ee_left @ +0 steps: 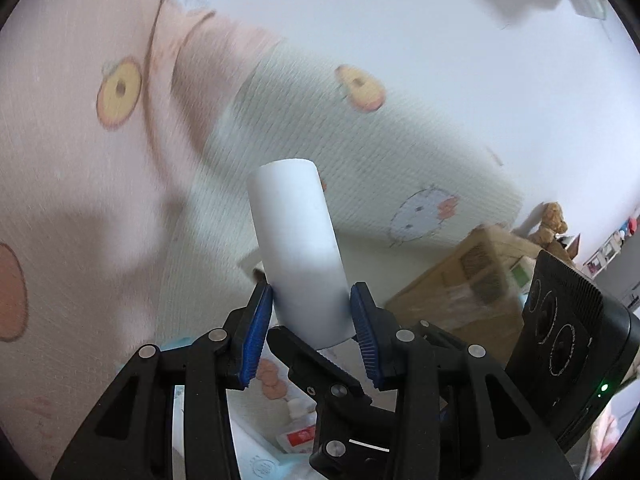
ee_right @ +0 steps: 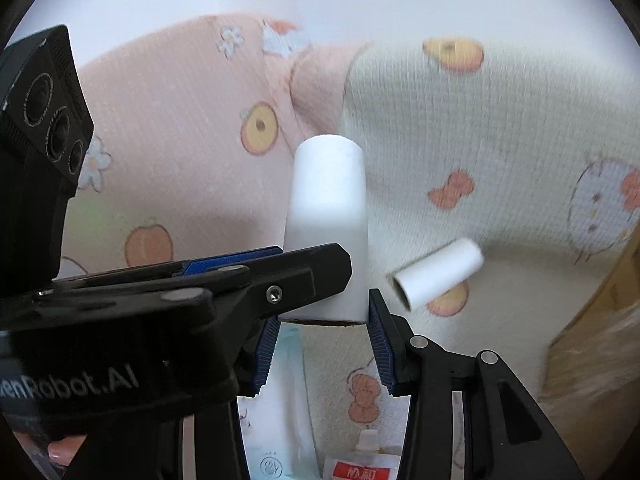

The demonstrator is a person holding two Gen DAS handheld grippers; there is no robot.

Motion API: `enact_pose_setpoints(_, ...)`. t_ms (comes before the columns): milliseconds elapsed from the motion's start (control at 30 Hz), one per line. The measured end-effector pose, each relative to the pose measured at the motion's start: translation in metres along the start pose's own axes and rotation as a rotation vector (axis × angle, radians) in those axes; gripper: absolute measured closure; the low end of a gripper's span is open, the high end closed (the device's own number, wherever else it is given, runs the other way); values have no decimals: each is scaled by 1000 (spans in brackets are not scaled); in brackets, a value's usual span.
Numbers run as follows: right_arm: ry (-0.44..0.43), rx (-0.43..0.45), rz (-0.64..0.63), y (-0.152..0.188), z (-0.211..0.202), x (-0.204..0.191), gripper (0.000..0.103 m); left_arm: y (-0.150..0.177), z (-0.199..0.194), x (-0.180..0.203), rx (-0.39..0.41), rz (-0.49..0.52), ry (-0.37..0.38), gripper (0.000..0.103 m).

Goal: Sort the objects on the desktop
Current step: 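Lift the held tube with the left gripper toward the box, then carry the upright white tube in the left gripper over the cardboard box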

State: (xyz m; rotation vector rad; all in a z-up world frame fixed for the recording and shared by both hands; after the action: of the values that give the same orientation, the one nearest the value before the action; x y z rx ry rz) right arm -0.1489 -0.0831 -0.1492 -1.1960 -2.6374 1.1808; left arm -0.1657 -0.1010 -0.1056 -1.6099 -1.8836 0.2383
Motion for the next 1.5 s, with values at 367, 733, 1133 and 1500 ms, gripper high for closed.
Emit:
enact_pose_setpoints(367,52,121,-14,-26,-72,-8,63,-10,-57,54,93,104,31,59)
enact_pose_setpoints(733,120,206,-40,-26,-142,-10,63,-9,-97,117,158,196,58,59)
enact_pose_setpoints(1133,168,220,17,-11,-185,28,63,2,-79,176,133,275,73,59)
enact_pose_setpoints(1500,233,202,88,3,-213,79,63,3,-47,229,54,317,137,59)
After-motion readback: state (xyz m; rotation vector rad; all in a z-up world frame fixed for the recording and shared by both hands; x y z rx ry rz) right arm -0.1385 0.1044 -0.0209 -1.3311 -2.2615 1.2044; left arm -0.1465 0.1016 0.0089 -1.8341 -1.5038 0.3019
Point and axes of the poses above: each gripper's, at about its wrist camera, not at the fingertips, and z roughly the way its jaws point, x to its right, y to its underside, the point moved 8 cm from there along z, roughly the way its jaws point, and after that the axes turned 10 degrees about -x, right-handed, at the moved point
